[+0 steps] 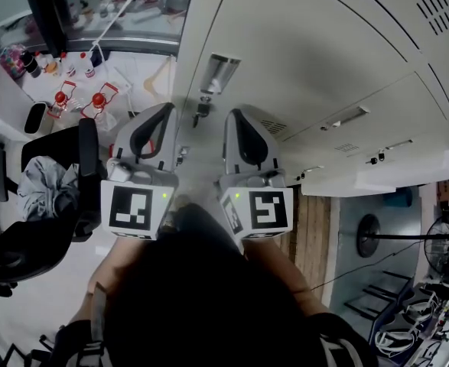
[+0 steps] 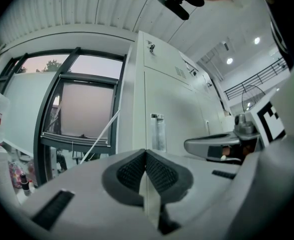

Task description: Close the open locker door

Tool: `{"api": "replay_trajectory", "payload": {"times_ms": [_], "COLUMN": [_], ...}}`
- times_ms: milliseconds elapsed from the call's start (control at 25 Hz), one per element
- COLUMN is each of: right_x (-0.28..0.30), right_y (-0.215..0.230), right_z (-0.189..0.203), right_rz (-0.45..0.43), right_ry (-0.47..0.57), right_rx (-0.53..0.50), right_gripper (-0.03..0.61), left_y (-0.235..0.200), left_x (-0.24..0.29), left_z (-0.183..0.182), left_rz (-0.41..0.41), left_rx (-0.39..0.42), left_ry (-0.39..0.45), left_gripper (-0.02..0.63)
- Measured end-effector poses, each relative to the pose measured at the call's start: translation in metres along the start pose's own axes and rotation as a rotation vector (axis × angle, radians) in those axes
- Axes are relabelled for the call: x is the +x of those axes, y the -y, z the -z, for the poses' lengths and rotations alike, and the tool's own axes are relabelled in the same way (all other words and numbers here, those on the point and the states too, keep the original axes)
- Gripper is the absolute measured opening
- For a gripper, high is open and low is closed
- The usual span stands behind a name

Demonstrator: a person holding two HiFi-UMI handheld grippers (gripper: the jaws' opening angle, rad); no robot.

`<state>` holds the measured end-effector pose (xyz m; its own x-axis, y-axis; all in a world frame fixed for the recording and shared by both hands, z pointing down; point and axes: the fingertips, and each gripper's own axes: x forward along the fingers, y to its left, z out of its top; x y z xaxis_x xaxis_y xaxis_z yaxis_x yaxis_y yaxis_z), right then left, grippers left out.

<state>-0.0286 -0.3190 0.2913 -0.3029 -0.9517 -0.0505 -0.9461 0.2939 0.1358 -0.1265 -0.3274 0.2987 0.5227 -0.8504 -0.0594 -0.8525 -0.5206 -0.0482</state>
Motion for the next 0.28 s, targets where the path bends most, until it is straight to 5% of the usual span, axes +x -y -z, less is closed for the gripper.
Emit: {"api": "replay_trajectory", "payload": {"times_ms": [280], "right_x": [0.0017], "right_y": [0.0019], "right_z": [-0.002], "right_rz": [-0.012], "right_ry": [0.005], "right_rx": [0.003], "right_gripper": [0.015], "left_y": [0.0043], "left_x": [0.0021], "left_z": [-0.0013], "left_rz": [0.003], "left_rx": [0.0], "left_ry": [0.0], "left_gripper": [0.002]}}
